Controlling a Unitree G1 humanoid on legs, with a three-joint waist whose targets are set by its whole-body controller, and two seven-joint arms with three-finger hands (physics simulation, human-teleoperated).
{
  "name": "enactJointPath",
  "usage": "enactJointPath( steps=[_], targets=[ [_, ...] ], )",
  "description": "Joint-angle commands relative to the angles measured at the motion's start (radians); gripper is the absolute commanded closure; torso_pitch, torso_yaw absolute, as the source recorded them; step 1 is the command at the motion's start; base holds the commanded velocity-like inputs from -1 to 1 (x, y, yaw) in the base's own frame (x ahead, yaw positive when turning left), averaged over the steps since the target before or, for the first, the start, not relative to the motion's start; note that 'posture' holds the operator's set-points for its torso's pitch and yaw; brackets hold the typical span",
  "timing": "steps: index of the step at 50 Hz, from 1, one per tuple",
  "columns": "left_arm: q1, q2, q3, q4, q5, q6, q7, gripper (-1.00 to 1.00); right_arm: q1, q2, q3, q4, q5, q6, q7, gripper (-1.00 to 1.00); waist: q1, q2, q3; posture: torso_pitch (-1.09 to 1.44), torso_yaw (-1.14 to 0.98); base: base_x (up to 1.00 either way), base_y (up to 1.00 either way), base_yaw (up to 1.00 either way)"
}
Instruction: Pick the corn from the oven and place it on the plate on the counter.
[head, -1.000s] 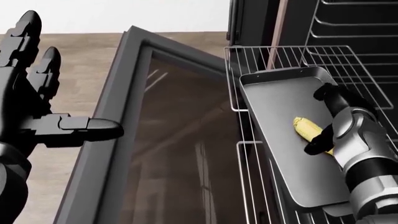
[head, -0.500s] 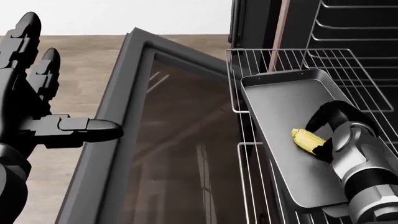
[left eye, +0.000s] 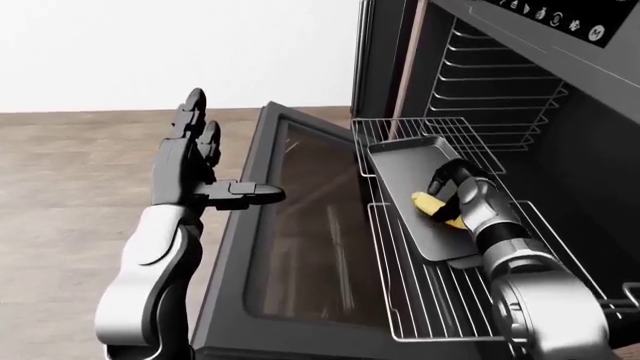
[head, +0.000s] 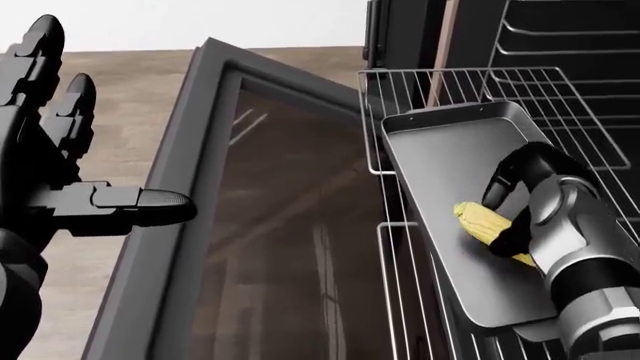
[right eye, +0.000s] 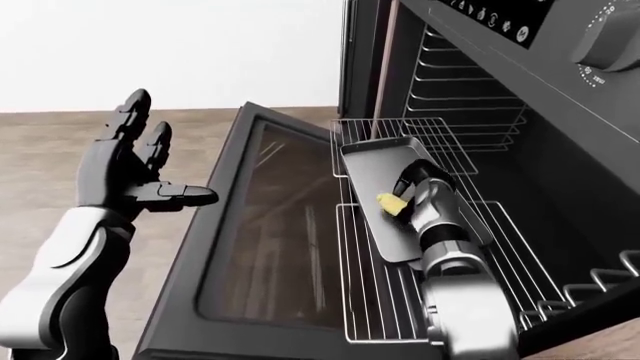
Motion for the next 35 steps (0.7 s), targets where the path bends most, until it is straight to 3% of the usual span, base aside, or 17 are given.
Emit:
enactJointPath(
  steps=[1,12,26,29,30,35],
  targets=[
    [-0.026,0.009,0.009,-0.036,-0.001,-0.029,0.001,-1.0,-0.05,-0.017,-0.003,-0.073,-0.015,-0.006,0.002,1.0,0.001,-0.005,-0.03,0.0,0.0,0.0,0.0,0.0],
    [-0.042,0.017,0.018,-0.062,-0.014,0.006,0.01,-1.0,-0.048,-0.019,-0.031,-0.301,-0.035,0.045,0.097,0.99,0.001,-0.006,-0.026,0.0,0.0,0.0,0.0,0.0],
    [-0.057,0.031,0.03,-0.098,-0.039,0.047,0.026,-1.0,-0.007,0.002,-0.061,-0.795,-0.126,0.187,0.335,0.97,0.0,-0.003,-0.016,0.0,0.0,0.0,0.0,0.0],
    [-0.059,0.032,0.031,-0.1,-0.043,0.05,0.028,-1.0,-0.017,0.006,-0.066,-0.841,-0.14,0.203,0.355,0.98,-0.002,-0.001,-0.015,0.0,0.0,0.0,0.02,0.0],
    [-0.062,0.033,0.032,-0.111,-0.046,0.063,0.032,-1.0,-0.018,0.007,-0.068,-0.851,-0.142,0.203,0.354,0.98,-0.003,0.002,-0.035,0.0,0.0,-0.02,0.06,0.0],
    [-0.061,0.035,0.032,-0.11,-0.05,0.06,0.033,-1.0,-0.014,0.013,-0.074,-0.911,-0.148,0.221,0.376,0.97,-0.013,0.012,-0.025,0.0,0.0,-0.08,0.11,0.0]
  ],
)
